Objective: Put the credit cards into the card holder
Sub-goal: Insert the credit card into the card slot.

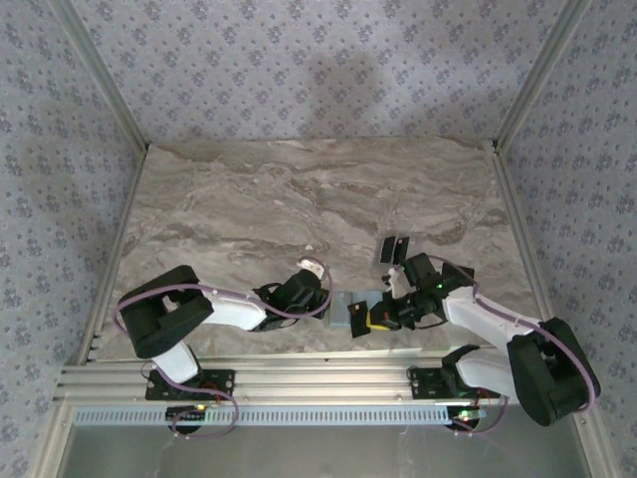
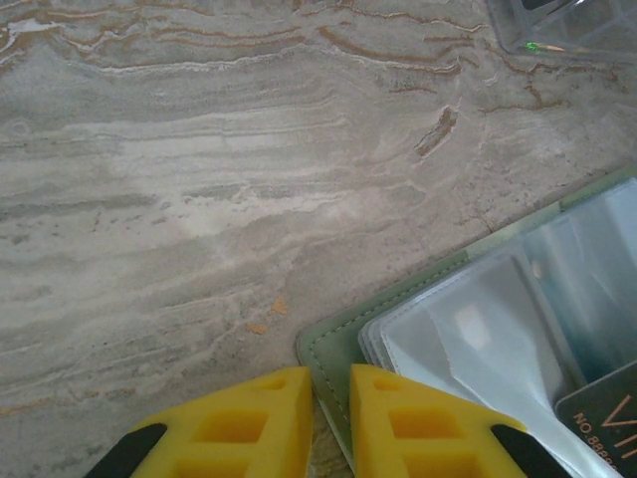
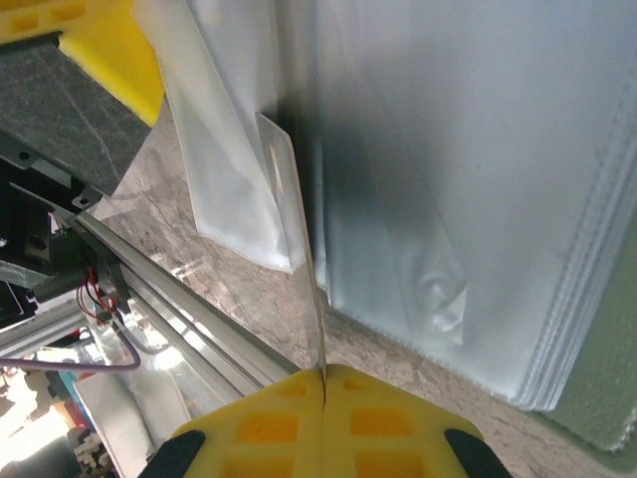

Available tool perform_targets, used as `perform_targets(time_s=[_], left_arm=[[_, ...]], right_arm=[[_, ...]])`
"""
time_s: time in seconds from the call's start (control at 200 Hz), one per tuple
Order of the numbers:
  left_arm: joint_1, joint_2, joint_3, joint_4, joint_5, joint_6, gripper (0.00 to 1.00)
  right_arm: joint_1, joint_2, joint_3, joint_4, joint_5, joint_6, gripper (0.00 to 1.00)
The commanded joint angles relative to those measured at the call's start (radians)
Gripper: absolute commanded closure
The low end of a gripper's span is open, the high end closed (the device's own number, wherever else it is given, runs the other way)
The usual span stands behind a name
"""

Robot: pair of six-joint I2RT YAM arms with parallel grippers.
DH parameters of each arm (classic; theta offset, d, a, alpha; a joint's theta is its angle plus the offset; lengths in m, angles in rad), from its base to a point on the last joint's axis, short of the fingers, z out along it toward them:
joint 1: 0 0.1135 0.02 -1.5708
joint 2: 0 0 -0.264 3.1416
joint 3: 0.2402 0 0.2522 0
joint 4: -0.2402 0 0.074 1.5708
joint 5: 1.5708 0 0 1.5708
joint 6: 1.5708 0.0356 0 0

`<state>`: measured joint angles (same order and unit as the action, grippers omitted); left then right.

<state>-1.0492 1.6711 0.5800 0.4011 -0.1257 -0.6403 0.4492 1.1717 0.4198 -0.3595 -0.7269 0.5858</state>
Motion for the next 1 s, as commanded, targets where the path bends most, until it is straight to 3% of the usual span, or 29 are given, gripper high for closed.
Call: perform_targets(time_s=[0.0,0.43,0.724,0.999], left_arm=[[-0.026,0.088,-0.03,-0.12,0.114,-0.01,0.82],[-0.026,0.091,-0.031,-0.113,0.122,-0.008,0.82],[-0.026,0.089,-0.035,-0.111,0.123,-0.01,0.82],[-0.026,0.084,-0.04,-0.11,0.124,-0.012,0.82]], right_arm=[[-0.01,0.03,0.03,0.034,-0.022,-0.015,1.0],[-0.013,0.095,0.044,0.155,-0.011,0.017,1.0],[0.075,0.068,0.094,0.072,0.211,-0.023,1.0],[0.114,0.051,0.089,0.061,0.287,-0.029,1.0]])
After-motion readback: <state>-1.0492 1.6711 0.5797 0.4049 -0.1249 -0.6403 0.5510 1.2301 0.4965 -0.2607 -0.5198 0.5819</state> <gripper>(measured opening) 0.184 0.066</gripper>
